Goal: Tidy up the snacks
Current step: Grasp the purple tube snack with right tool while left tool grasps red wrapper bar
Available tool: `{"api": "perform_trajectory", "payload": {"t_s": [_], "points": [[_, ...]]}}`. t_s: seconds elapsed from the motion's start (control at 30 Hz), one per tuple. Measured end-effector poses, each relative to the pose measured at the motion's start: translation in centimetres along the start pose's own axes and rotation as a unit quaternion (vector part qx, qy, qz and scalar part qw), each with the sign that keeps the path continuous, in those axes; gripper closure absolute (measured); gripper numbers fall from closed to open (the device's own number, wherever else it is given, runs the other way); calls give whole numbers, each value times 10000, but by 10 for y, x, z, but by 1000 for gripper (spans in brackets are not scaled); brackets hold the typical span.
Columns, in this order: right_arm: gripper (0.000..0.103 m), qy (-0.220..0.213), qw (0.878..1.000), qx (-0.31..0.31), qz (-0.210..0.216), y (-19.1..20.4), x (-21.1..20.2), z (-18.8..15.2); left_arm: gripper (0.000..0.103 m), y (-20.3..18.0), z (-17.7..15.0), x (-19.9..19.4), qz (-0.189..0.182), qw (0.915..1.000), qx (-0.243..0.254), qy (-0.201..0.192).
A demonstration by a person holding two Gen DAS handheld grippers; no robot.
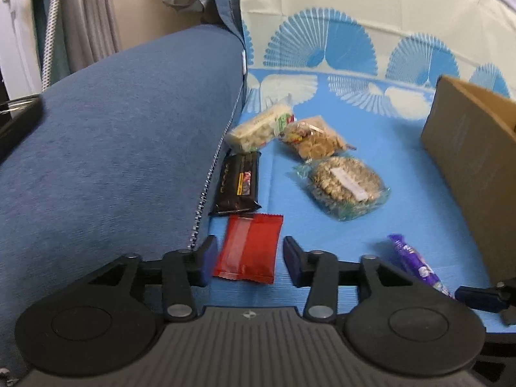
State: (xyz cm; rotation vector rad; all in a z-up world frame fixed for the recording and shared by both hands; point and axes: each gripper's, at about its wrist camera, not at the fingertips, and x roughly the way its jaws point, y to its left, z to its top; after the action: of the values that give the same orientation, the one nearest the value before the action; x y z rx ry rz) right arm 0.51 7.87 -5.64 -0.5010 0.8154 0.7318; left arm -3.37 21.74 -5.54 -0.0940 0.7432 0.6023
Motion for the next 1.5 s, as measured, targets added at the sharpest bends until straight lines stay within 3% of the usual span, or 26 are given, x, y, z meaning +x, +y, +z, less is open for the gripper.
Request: {"api": "perform_trajectory", "payload": {"t_s": [0.17,0.3,0.43,0.53,0.63,0.7,0.8,0.9,1.03,1.23,1.37,1.5], "points": [[58,100,9992,322,219,-7,12,3,27,-19,1,26,251,9990,259,251],[57,97,9994,201,275,-4,19,6,21,-29,1,47,553,9967,387,452],[57,161,9988,295,359,-8,23,8,20,-27,1,51,522,9975,245,401],[57,197,9982,372,418,-11,25,9,26,-20,2,51,329,9984,46,464],[58,210,9982,386,419,-11,27,10,47,-10,3,51,201,9980,-260,533],[58,210,9981,390,430,-10,27,10,55,-4,4,50,150,9974,-431,553],[59,217,9981,347,465,-9,26,9,56,1,4,46,63,9968,-616,501],[73,232,9983,274,454,-6,25,10,56,4,5,35,-83,9972,-697,269],[78,216,9988,199,403,-4,22,9,56,3,3,18,-571,9966,-588,109],[78,223,9989,212,366,-4,22,7,56,3,-6,-1,-1211,9898,-559,493],[77,177,9984,354,398,-7,20,8,55,5,-11,-2,-1403,9854,-566,780],[74,119,9981,441,424,-7,21,9,53,1,-13,10,-1357,9824,-556,1154]]}}
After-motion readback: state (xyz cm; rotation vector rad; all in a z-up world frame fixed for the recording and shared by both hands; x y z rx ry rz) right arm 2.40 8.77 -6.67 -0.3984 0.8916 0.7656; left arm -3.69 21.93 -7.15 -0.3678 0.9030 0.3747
